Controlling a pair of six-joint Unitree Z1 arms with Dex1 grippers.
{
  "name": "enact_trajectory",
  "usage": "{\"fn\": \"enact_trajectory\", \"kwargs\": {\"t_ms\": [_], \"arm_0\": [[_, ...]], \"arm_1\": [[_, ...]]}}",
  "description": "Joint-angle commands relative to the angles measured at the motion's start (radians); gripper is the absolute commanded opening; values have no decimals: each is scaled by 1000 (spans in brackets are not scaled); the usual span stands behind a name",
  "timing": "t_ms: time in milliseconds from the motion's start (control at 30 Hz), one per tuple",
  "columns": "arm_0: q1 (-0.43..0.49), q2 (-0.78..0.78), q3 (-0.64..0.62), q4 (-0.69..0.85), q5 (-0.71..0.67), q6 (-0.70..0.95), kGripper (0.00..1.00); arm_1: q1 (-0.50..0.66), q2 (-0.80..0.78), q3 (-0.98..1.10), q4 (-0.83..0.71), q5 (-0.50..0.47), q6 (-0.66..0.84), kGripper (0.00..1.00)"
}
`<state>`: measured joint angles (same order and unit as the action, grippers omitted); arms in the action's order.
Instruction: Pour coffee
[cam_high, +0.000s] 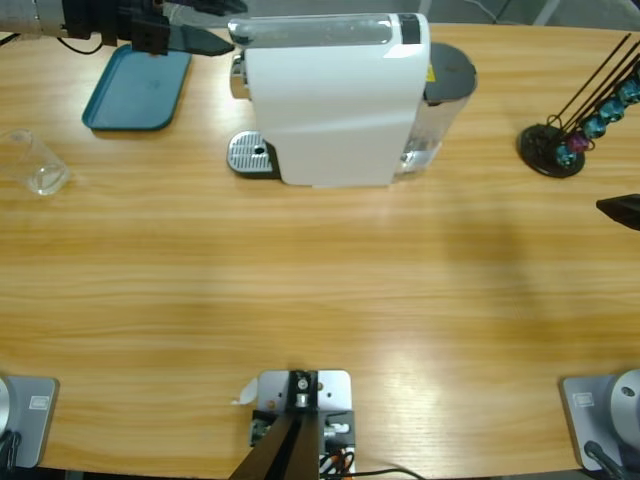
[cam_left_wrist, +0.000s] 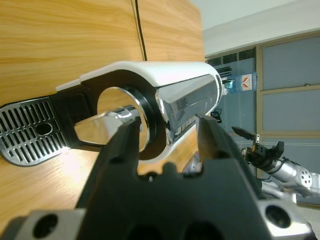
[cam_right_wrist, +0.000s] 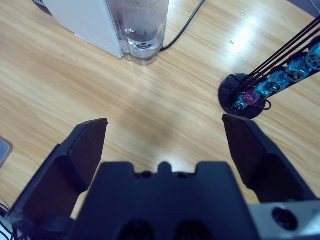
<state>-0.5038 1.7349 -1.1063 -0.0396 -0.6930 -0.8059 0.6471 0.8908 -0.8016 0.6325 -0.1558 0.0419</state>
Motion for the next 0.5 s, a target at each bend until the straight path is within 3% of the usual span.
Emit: {"fn": "enact_trajectory", "kwargs": {"t_ms": [33, 300, 500], "arm_0": [[-13, 42, 13, -50, -33, -14, 20], [-32, 25, 15, -127, -52, -30, 0], [-101, 37, -101, -146, -72, -109, 0]], "arm_1": [[-6, 10, 19, -7, 10, -4, 1000], [-6, 7, 21, -7, 10, -4, 1000], [-6, 6, 21, -7, 10, -4, 1000]]}}
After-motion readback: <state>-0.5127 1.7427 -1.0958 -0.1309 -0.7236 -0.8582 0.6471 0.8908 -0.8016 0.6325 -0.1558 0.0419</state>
